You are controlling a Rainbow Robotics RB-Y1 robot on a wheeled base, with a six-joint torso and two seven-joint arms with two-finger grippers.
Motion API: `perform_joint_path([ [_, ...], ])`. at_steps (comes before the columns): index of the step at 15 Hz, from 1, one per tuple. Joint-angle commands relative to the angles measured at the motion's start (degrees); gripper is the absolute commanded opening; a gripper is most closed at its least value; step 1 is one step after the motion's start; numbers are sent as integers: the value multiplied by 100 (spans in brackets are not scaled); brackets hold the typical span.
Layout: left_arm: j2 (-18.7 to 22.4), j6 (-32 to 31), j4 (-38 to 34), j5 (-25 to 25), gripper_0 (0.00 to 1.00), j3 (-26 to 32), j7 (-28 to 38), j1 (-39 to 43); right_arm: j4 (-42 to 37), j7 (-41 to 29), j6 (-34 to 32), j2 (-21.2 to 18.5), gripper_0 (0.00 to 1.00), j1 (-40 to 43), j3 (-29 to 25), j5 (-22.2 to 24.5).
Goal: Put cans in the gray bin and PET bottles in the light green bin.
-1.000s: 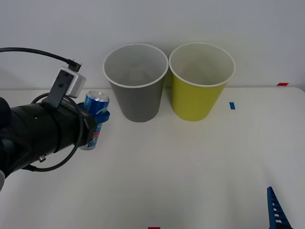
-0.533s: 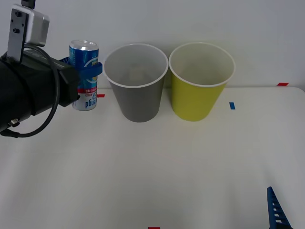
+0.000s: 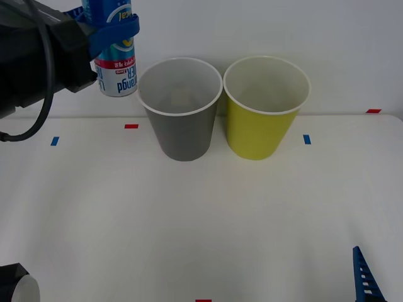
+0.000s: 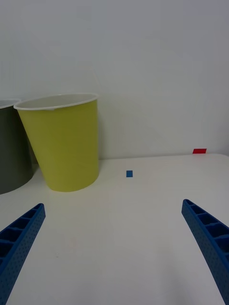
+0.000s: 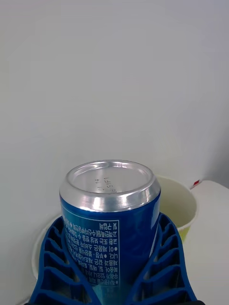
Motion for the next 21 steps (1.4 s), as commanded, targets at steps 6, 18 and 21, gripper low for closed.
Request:
perform_joint_path([
  [6, -282, -1383, 1789, -791, 0, -681, -467, -492, 0, 0, 0, 0, 100, 0, 0, 0],
  [18, -379, -4239, 3889, -1661, 0, -2219, -519, -650, 0, 0, 0, 0, 100, 0, 0, 0],
  [21, -476, -4784, 4337, -1740, 0, -2368, -590, -650, 0, 0, 0, 0, 100, 0, 0, 0],
])
